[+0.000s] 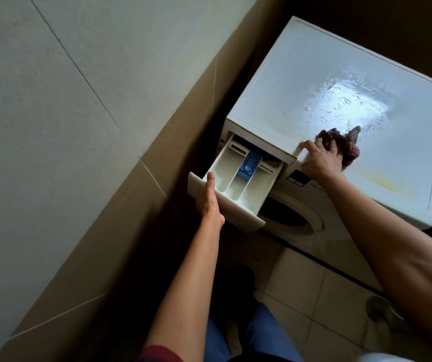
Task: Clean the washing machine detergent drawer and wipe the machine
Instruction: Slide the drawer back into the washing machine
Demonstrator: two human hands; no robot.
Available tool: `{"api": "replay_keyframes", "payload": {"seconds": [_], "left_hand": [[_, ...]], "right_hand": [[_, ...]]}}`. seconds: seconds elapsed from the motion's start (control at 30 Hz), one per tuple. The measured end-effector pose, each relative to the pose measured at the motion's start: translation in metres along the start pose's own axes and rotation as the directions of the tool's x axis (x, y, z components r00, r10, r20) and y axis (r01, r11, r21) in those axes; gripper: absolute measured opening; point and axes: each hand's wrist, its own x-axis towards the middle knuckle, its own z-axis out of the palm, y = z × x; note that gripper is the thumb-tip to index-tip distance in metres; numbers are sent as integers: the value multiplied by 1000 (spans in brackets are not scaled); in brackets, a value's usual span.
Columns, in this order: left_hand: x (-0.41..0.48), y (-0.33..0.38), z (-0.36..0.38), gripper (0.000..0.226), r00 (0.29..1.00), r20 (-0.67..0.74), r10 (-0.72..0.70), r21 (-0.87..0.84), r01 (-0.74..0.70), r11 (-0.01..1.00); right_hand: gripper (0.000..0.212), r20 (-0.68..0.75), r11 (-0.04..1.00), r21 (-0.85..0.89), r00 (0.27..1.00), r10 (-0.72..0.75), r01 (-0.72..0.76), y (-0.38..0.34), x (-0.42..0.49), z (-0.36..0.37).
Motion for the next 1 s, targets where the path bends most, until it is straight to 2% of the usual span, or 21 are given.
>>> {"api": "replay_keyframes", "payload": {"seconds": [0.43,1.0], "left_hand": [[8,14,8,98,1000,-2,-25,-92,25,995],[1,3,13,98,996,-85,-1,-104,-8,995]], "right_hand": [[50,-9,1000,-6,1000,0,0,0,0,0],[49,-21,1000,0,1000,-9,9,2,2,3]]}}
